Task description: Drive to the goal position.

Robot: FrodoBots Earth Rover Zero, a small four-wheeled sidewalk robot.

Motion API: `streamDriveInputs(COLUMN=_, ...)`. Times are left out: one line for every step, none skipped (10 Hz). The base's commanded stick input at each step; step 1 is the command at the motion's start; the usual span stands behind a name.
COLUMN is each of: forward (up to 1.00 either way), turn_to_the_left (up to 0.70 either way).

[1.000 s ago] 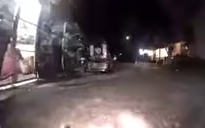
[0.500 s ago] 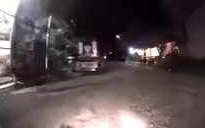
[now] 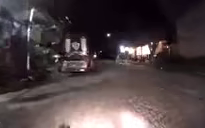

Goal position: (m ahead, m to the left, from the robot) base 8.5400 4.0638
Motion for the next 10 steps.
streamDriveInputs(forward=1.00, turn_to_the_left=-0.27)
streamDriveInputs(forward=1.00, turn_to_the_left=-0.27)
streamDriveInputs(forward=1.00, turn_to_the_left=-0.27)
streamDriveInputs(forward=1.00, turn_to_the_left=-0.27)
streamDriveInputs(forward=1.00, turn_to_the_left=-0.27)
streamDriveInputs(forward=1.00, turn_to_the_left=-0.27)
streamDriveInputs(forward=1.00, turn_to_the_left=-0.24)
streamDriveInputs(forward=1.00, turn_to_the_left=0.00)
streamDriveInputs(forward=1.00, turn_to_the_left=0.00)
streamDriveInputs(forward=1.00, turn_to_the_left=0.00)
